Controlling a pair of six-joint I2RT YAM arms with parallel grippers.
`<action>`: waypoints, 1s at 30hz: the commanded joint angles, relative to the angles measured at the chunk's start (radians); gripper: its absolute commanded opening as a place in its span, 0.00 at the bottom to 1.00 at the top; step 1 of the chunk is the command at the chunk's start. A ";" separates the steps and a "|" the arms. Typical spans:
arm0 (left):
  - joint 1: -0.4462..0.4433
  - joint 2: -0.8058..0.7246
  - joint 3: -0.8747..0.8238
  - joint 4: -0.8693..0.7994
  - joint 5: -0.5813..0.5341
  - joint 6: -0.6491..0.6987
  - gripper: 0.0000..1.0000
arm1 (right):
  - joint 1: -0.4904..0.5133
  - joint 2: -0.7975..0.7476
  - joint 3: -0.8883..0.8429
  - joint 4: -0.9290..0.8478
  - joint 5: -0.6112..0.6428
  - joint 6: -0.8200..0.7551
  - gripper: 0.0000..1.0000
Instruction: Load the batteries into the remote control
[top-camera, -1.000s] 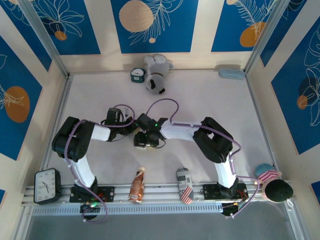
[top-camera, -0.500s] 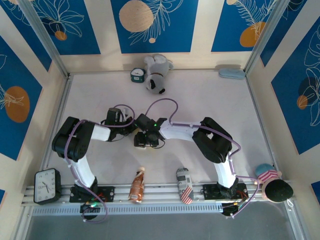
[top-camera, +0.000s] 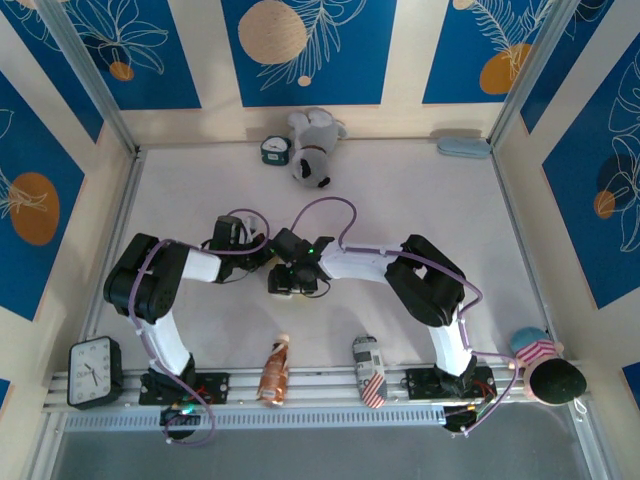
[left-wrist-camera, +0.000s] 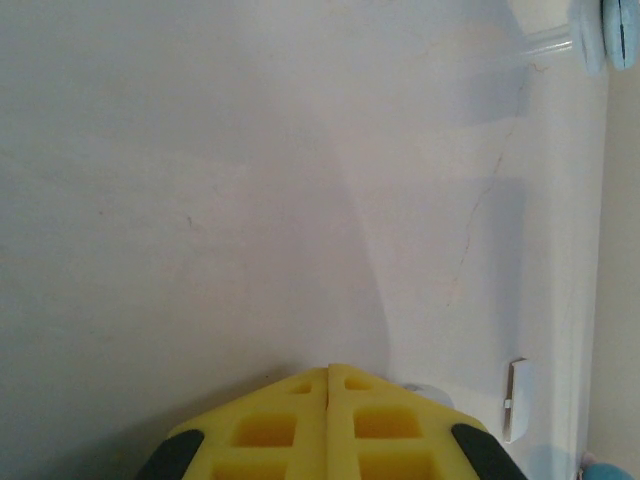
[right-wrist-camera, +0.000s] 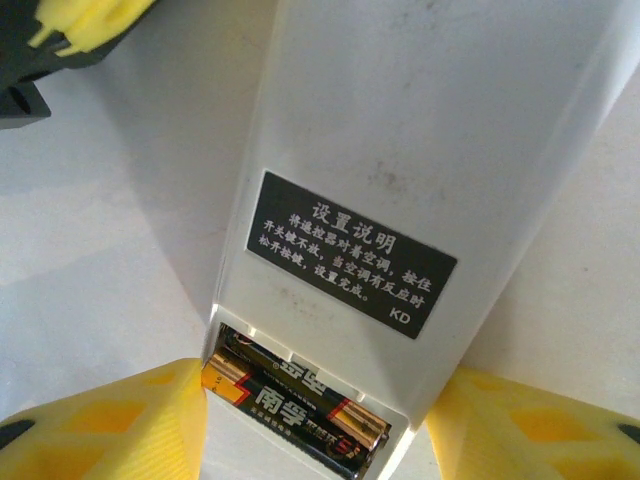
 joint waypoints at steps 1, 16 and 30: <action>-0.016 0.014 -0.011 -0.036 0.036 0.009 0.06 | -0.002 0.113 -0.057 -0.153 0.059 -0.009 0.58; -0.016 0.011 -0.009 -0.034 0.039 0.007 0.07 | 0.003 0.025 -0.065 -0.082 0.036 -0.015 0.65; -0.016 0.012 -0.009 -0.034 0.040 0.007 0.07 | -0.006 0.001 -0.082 -0.016 -0.003 0.018 0.70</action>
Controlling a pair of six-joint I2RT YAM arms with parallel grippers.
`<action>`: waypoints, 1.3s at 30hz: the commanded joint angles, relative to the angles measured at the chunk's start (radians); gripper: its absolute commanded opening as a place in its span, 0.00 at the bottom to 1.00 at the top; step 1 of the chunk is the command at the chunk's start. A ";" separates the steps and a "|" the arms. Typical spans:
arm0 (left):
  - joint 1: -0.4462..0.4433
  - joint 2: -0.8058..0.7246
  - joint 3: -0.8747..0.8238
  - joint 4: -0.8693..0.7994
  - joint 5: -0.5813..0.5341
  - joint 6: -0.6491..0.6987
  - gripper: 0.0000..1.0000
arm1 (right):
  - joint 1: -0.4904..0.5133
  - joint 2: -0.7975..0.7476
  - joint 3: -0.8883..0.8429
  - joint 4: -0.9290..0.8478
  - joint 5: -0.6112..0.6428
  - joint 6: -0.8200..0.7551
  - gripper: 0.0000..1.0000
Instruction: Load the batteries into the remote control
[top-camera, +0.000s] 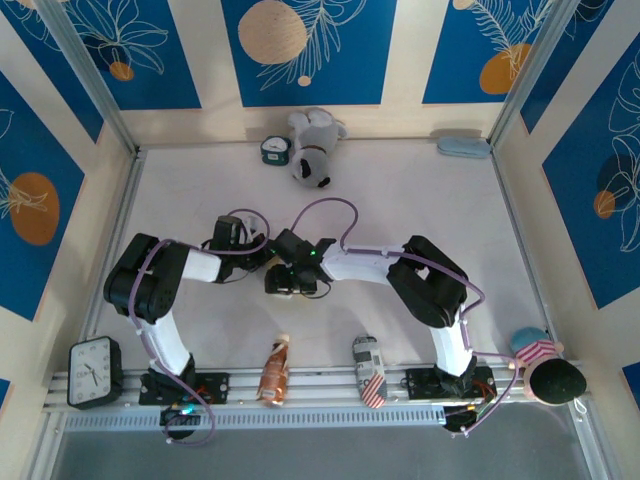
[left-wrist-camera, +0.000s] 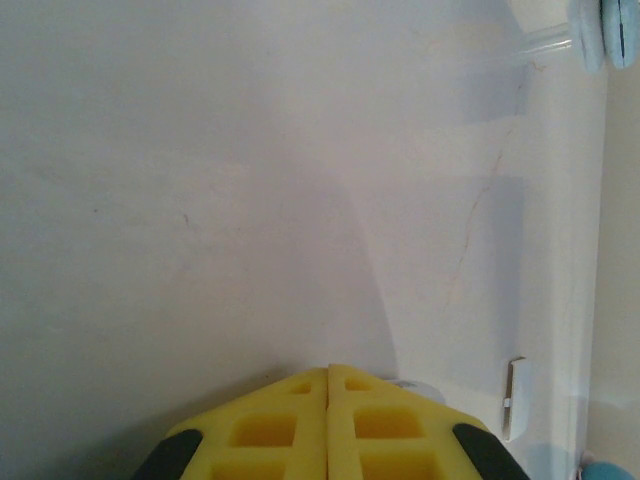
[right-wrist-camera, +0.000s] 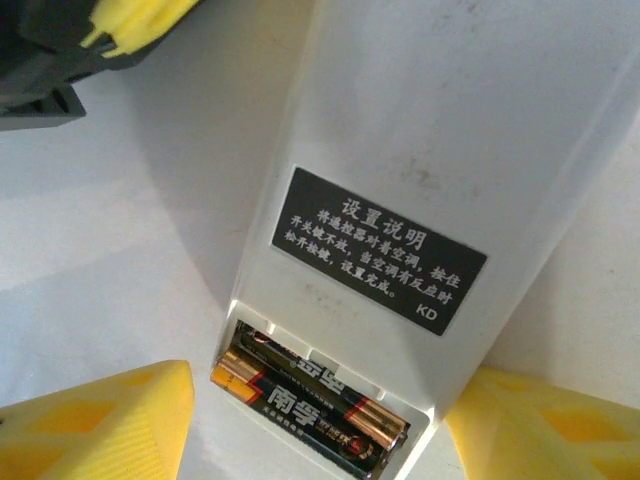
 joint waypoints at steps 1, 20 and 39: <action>-0.016 0.011 -0.009 -0.034 0.039 0.007 0.07 | -0.008 0.025 -0.048 -0.074 0.008 0.016 0.71; -0.015 0.016 -0.012 -0.027 0.040 0.000 0.07 | -0.020 0.093 0.021 -0.144 0.023 0.073 0.69; -0.015 0.014 -0.013 -0.024 0.042 -0.001 0.07 | -0.016 0.123 0.042 -0.223 0.065 0.078 0.64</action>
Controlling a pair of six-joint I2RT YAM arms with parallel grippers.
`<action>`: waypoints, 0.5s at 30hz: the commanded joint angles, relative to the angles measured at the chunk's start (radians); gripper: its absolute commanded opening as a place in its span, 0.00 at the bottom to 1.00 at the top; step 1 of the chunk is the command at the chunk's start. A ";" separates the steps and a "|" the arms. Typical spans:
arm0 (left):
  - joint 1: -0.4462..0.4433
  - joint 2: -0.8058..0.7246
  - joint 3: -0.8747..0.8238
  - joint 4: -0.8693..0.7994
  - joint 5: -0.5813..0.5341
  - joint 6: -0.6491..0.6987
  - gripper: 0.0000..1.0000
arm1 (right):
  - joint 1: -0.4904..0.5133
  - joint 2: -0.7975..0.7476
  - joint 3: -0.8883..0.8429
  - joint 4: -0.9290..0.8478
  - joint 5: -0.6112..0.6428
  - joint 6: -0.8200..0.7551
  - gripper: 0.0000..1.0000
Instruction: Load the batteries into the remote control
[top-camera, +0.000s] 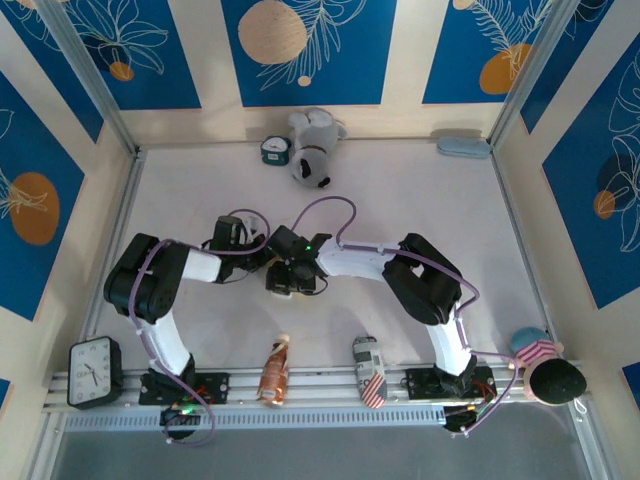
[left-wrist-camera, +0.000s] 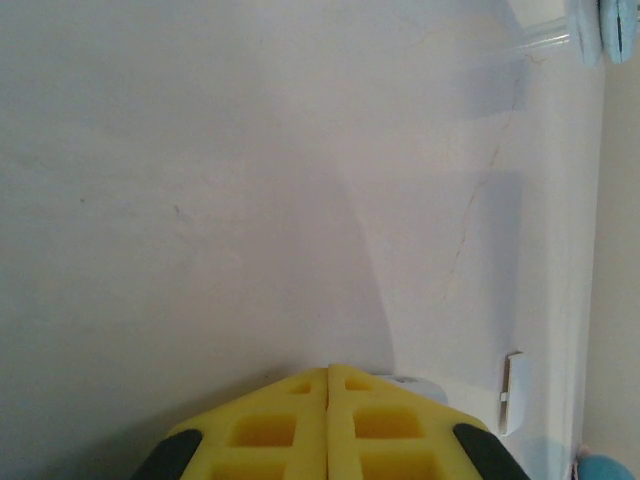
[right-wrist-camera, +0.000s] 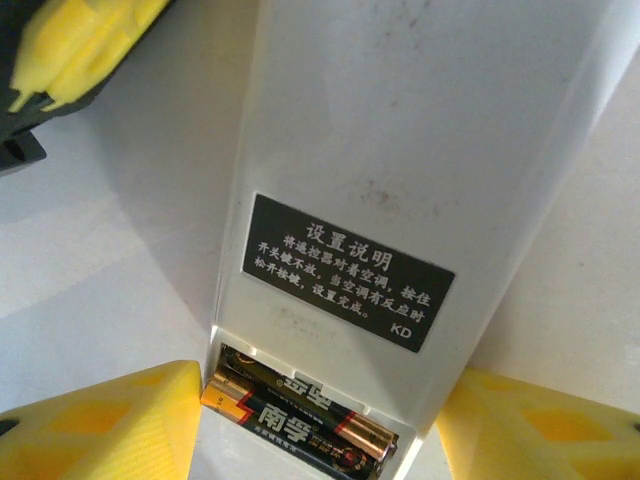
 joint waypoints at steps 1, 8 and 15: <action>-0.014 0.014 -0.014 -0.022 0.031 -0.001 0.07 | -0.008 0.080 -0.036 -0.125 0.061 -0.004 0.63; -0.014 0.014 -0.014 -0.023 0.033 -0.001 0.07 | -0.002 0.083 -0.057 -0.131 0.076 -0.042 0.58; -0.015 0.015 -0.013 -0.021 0.032 -0.001 0.07 | 0.003 0.112 -0.055 -0.156 0.098 -0.063 0.57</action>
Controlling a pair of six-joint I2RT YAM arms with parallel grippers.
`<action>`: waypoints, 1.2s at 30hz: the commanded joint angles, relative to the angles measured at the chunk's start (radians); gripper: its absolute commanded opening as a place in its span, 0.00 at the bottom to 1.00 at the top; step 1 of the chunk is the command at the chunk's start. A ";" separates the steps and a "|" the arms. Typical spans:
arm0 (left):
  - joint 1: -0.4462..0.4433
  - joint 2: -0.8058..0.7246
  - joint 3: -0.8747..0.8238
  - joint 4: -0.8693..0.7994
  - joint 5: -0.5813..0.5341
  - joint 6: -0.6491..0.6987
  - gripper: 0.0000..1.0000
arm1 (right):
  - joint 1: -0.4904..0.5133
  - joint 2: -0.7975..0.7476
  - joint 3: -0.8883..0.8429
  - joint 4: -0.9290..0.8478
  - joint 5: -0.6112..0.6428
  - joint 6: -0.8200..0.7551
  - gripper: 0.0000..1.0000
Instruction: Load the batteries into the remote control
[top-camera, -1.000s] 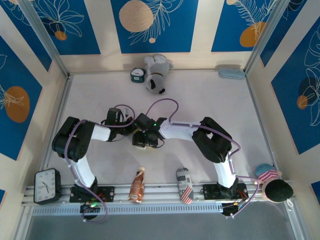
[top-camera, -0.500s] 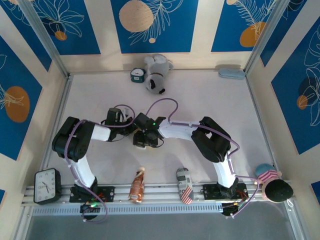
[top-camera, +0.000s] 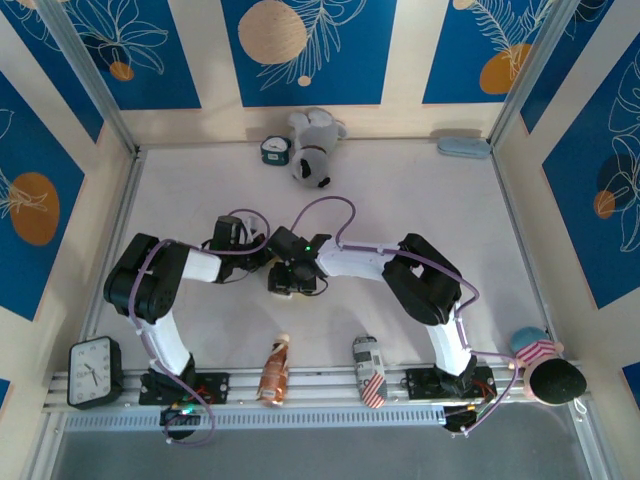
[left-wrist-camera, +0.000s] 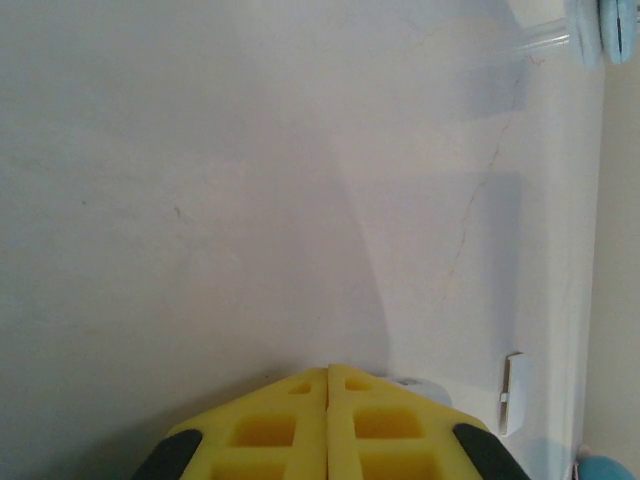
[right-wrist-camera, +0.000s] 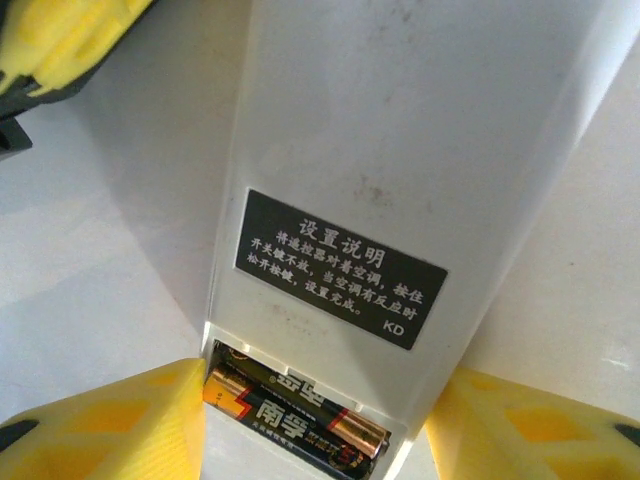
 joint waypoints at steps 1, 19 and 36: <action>-0.014 0.015 -0.014 -0.022 0.032 -0.001 0.07 | -0.002 0.112 -0.053 -0.149 0.084 -0.034 0.57; -0.016 0.009 -0.013 -0.025 0.035 0.002 0.09 | 0.014 0.033 -0.042 -0.125 0.118 -0.059 0.68; 0.002 -0.205 -0.068 -0.161 -0.010 0.115 0.55 | -0.052 -0.277 -0.245 -0.029 0.173 -0.130 0.76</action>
